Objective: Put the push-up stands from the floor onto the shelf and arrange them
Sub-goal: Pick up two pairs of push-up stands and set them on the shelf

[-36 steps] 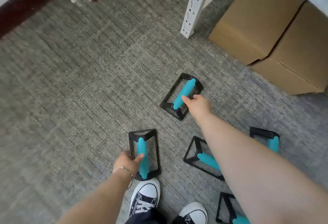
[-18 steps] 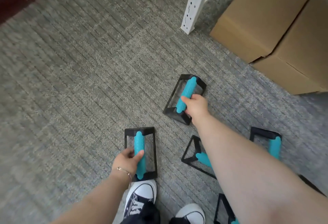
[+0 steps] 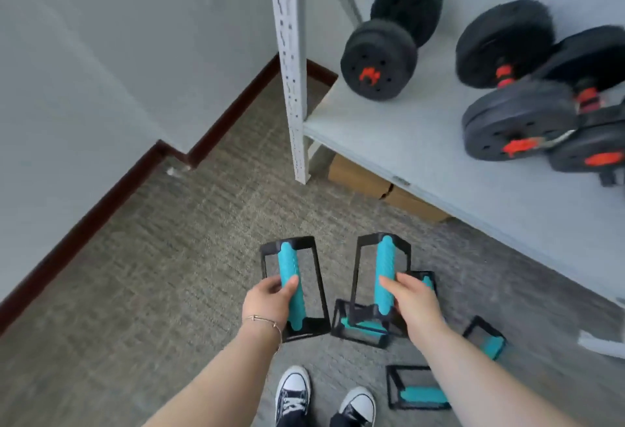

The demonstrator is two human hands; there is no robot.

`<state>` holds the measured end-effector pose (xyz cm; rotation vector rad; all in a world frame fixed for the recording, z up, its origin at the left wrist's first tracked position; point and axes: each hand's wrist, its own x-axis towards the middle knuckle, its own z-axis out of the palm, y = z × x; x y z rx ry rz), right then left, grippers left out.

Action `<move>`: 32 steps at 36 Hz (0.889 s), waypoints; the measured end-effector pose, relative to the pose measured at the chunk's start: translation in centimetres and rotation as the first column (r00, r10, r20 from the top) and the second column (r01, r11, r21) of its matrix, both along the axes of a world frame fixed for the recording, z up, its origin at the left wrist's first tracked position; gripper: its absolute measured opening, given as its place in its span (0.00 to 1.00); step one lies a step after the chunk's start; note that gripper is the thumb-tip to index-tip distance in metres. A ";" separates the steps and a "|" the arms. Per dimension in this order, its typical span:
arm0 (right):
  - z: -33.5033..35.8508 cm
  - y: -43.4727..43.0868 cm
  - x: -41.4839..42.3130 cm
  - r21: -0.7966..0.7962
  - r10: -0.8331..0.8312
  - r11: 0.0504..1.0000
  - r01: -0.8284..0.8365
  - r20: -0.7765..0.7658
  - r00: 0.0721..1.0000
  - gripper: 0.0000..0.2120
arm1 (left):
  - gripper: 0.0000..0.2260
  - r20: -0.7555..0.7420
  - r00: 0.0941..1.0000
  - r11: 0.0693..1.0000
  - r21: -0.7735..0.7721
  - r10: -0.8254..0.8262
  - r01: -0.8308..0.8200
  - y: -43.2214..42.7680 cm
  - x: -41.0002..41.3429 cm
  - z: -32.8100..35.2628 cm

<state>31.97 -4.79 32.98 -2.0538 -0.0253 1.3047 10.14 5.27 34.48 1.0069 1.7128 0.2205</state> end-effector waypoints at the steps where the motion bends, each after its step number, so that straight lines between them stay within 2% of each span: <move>1: 2.7 -0.5 0.5 0.025 -0.002 1.000 0.001 0.019 1.000 0.15 | 0.17 -0.001 0.999 0.999 0.021 -0.039 0.039 0.1 0.7 2.6; 4: 10.2 -1.5 1.7 0.090 -0.008 0.996 0.002 0.063 0.998 0.07 | 0.15 0.020 0.992 0.989 0.076 -0.127 0.125 0.0 2.5 9.5; 8: 17.4 -3.7 3.5 0.157 -0.022 0.988 0.006 0.098 0.995 0.06 | 0.14 0.089 0.983 0.980 0.132 -0.162 0.150 -0.6 4.8 17.1; 12: 23.8 -5.8 4.7 0.232 -0.067 0.972 0.034 0.137 0.988 0.12 | 0.14 0.159 0.971 0.972 0.183 -0.177 0.147 -1.6 7.1 23.7; 16: 30.4 -7.1 5.5 0.312 -0.118 0.948 0.064 0.160 0.980 0.03 | 0.11 0.176 0.959 0.951 0.254 -0.224 0.175 -2.3 9.1 29.7; 19: 34.5 -8.0 6.3 0.371 -0.168 0.924 0.096 0.166 0.972 0.02 | 0.14 0.180 0.949 0.934 0.299 -0.257 0.196 -2.5 10.7 34.1; 23: 40.2 -9.2 7.7 0.464 -0.220 0.877 0.127 0.151 0.964 0.10 | 0.15 0.159 0.938 0.900 0.370 -0.307 0.232 -2.8 12.5 40.5; 27: 45.1 -9.7 9.3 0.526 -0.213 0.844 0.105 0.149 0.966 0.14 | 0.10 0.206 0.918 0.877 0.422 -0.340 0.230 -2.5 13.2 45.6; 32: 51.2 -8.7 11.7 0.614 -0.226 0.787 0.064 0.191 0.955 0.12 | 0.13 0.243 0.891 0.838 0.498 -0.383 0.225 -0.9 14.4 51.4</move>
